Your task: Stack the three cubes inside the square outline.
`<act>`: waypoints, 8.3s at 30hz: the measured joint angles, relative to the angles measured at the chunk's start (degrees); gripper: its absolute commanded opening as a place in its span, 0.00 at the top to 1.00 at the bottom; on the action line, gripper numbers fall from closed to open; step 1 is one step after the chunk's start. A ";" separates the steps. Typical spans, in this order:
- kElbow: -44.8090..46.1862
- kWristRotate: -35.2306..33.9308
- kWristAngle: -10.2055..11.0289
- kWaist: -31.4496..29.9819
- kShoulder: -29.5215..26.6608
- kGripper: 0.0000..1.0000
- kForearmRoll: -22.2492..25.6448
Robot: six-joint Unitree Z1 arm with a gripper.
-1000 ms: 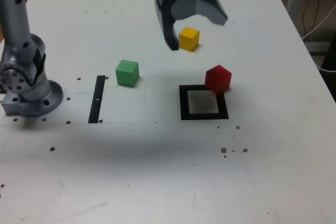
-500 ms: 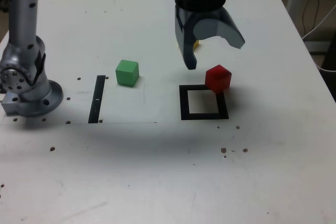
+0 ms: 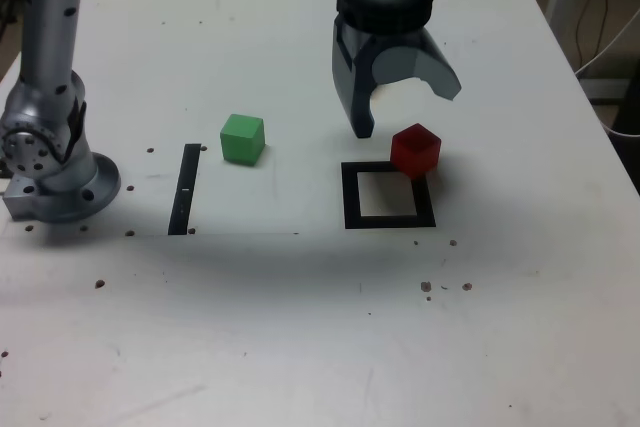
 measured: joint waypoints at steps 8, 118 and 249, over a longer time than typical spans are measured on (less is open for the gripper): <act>0.59 1.81 -1.93 1.44 2.48 0.06 -1.34; 11.74 11.47 -9.21 -2.30 1.20 0.16 -13.30; 1.28 59.71 10.25 22.29 7.72 0.68 -6.96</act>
